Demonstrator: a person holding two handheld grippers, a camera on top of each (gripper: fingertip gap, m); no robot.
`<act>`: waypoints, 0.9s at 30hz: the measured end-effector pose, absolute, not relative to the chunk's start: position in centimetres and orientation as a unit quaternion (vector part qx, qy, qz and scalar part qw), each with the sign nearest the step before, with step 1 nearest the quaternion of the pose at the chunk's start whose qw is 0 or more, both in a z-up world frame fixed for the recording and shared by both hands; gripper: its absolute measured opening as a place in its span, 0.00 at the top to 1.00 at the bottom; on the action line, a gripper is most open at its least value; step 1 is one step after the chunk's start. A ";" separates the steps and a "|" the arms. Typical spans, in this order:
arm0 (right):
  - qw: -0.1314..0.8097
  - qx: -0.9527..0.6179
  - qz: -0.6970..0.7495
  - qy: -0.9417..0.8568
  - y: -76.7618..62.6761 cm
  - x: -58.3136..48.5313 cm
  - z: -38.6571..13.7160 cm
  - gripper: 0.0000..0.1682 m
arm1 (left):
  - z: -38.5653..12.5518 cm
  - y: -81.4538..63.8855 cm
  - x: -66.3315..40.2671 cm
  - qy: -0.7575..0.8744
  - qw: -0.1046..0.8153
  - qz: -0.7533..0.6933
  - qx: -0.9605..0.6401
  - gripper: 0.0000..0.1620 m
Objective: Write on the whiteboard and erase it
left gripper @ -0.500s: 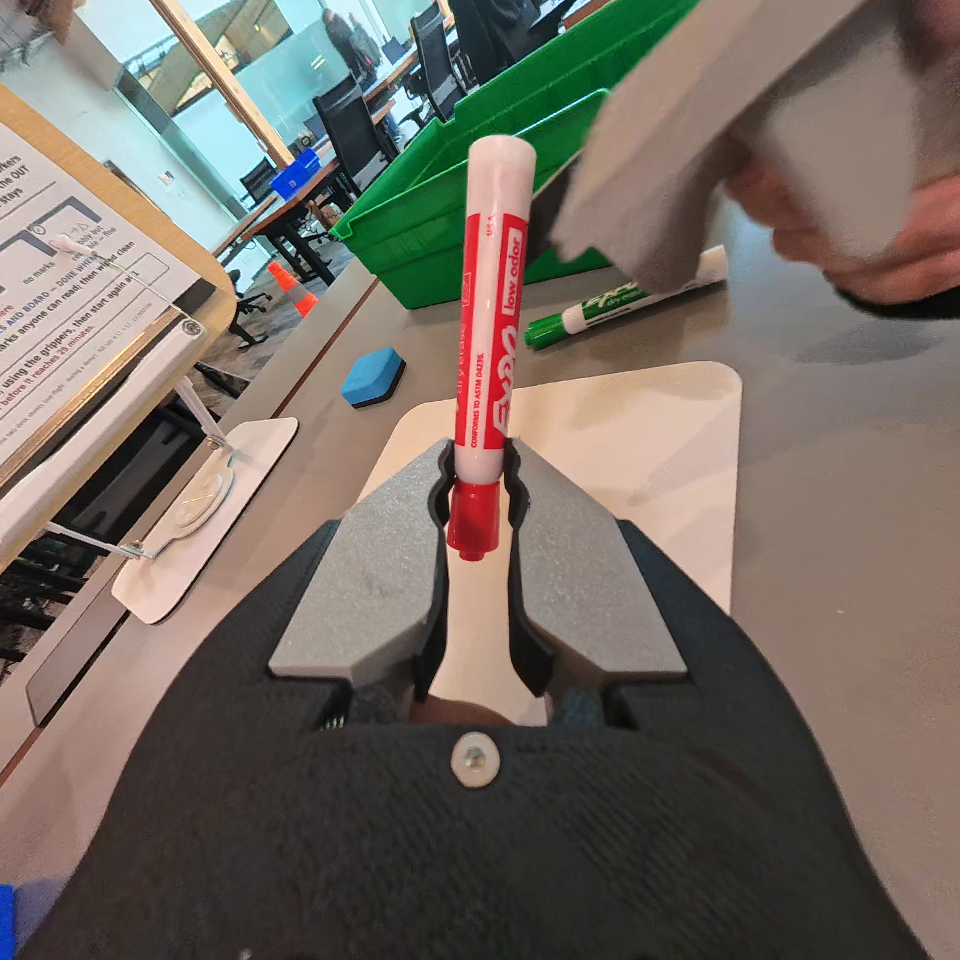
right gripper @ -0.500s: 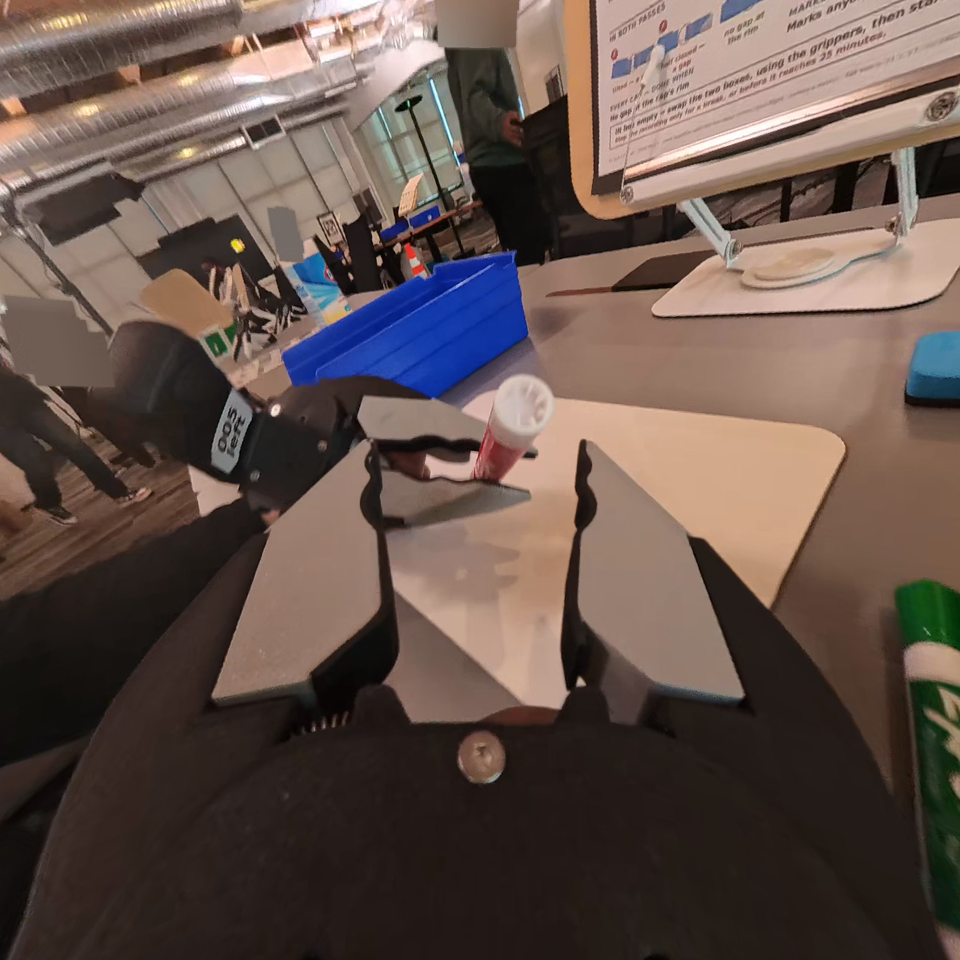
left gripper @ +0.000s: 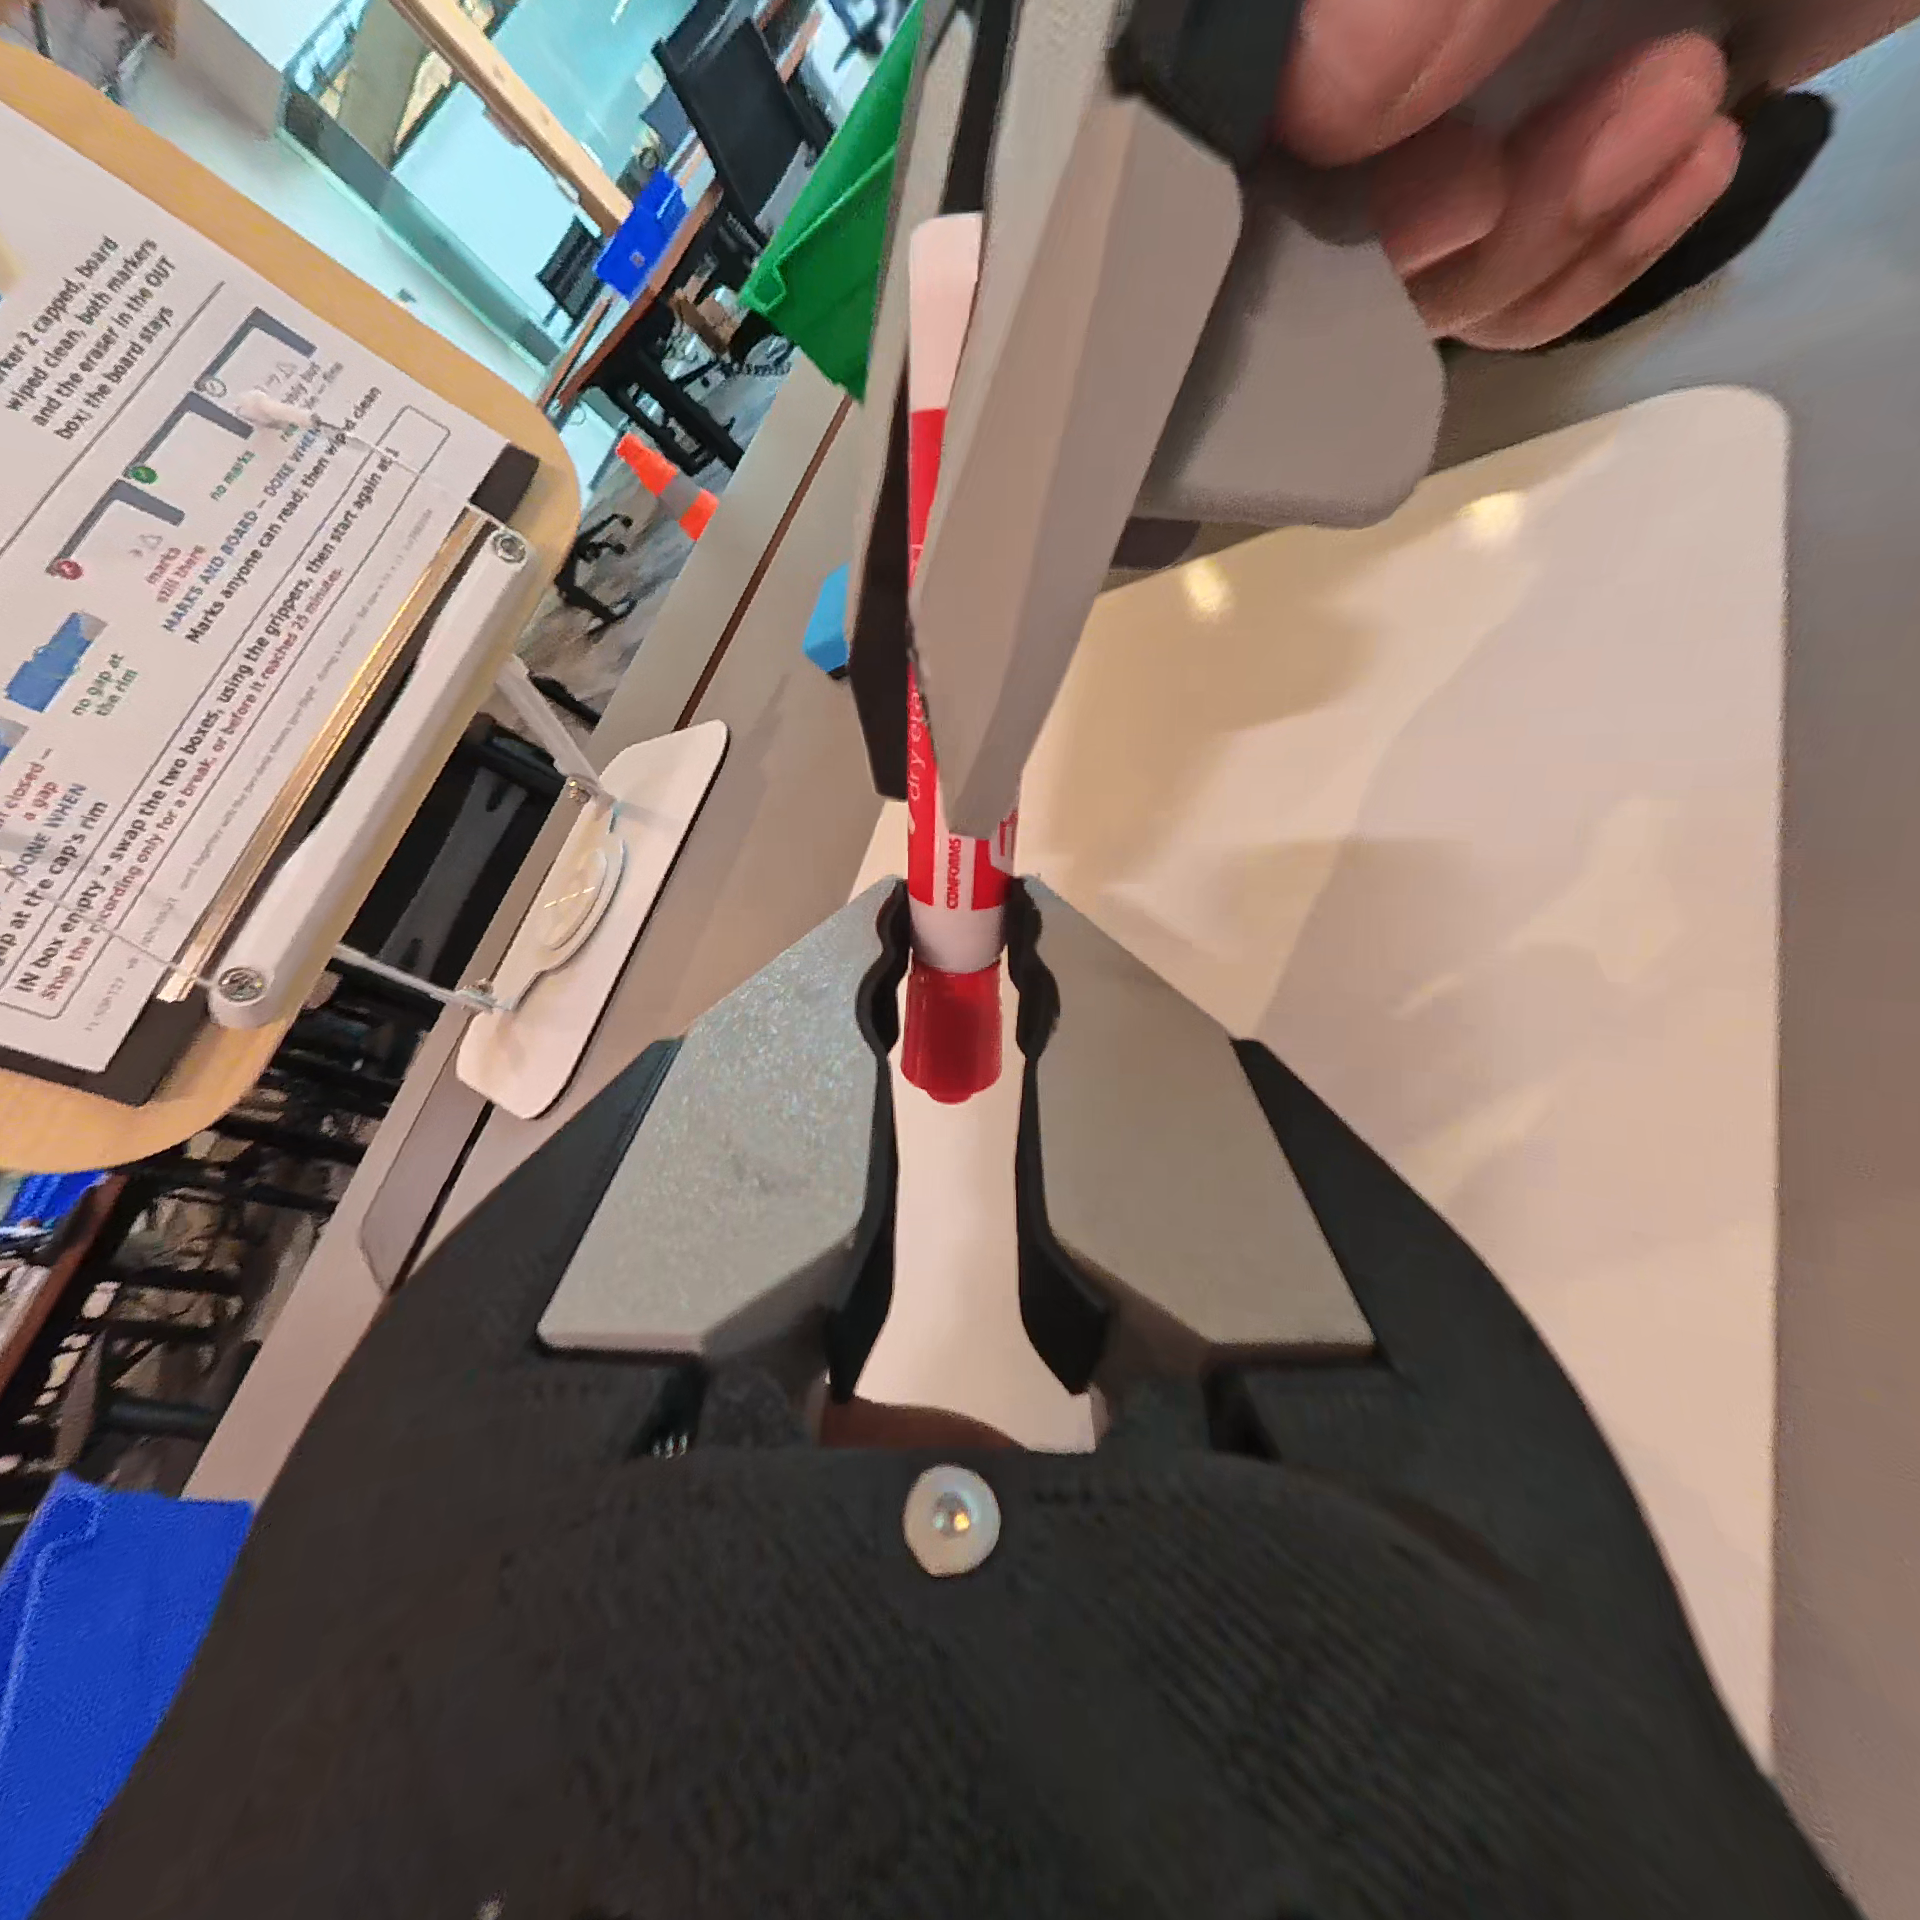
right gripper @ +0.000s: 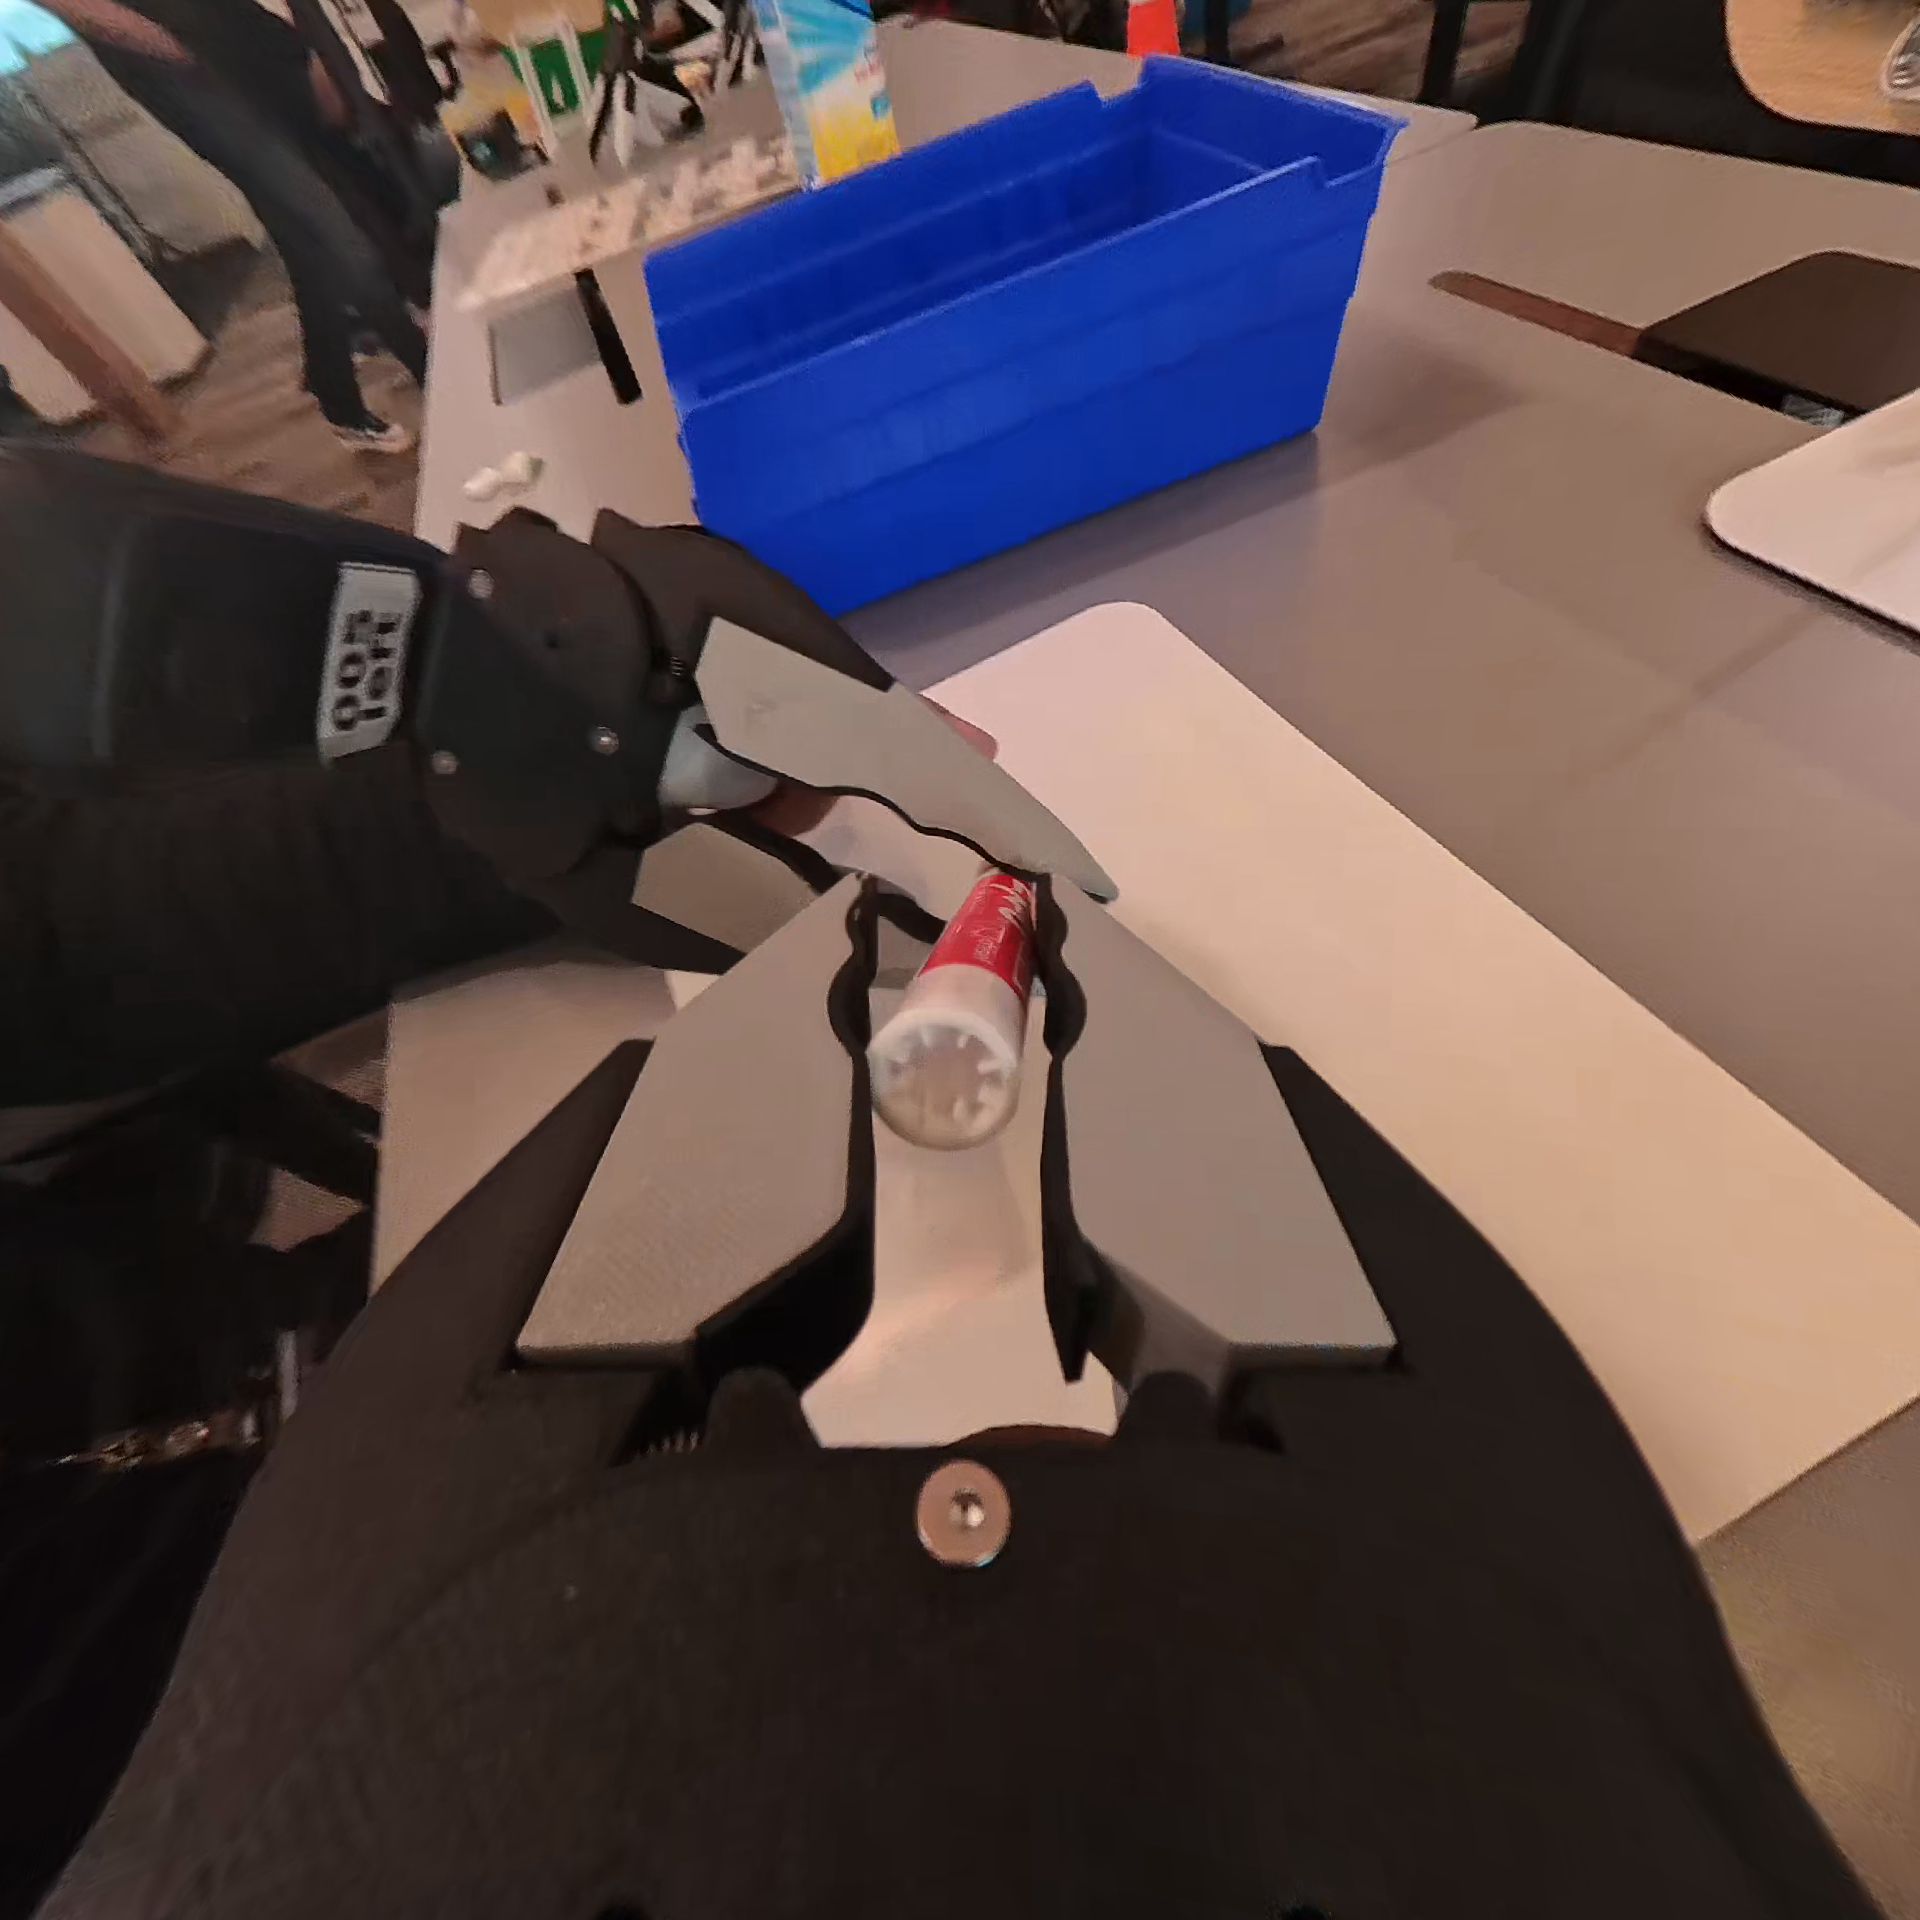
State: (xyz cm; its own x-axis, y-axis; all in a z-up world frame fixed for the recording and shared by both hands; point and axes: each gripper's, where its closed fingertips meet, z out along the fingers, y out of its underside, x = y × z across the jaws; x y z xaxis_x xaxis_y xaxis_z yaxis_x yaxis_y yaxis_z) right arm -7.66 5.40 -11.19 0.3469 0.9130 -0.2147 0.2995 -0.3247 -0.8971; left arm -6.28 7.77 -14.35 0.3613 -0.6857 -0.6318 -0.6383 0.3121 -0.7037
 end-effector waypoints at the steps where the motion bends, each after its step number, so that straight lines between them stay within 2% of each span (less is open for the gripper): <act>1: 0.404 -0.721 0.375 -0.420 5.8 -7.6 -11.4 0.86 | -14.3 8.0 -6.4 0.562 0.582 -0.011 -0.588 0.90; 5: 0.394 -0.723 0.389 -0.413 6.0 -7.8 -13.0 0.86 | -14.0 8.0 -6.4 0.554 0.585 -0.009 -0.592 0.90; 6: 0.402 -0.717 0.400 -0.405 6.0 -7.7 -12.8 0.90 | -14.0 8.0 -6.3 0.552 0.587 -0.009 -0.592 0.90; 8: 0.415 -0.709 0.406 -0.400 6.1 -7.4 -12.5 0.90 | -14.0 7.8 -5.9 0.550 0.587 -0.019 -0.593 0.90; 27: 0.420 -0.712 0.412 -0.384 6.0 -6.2 -12.5 0.90 | -14.9 8.3 -6.2 0.546 0.583 0.013 -0.602 0.90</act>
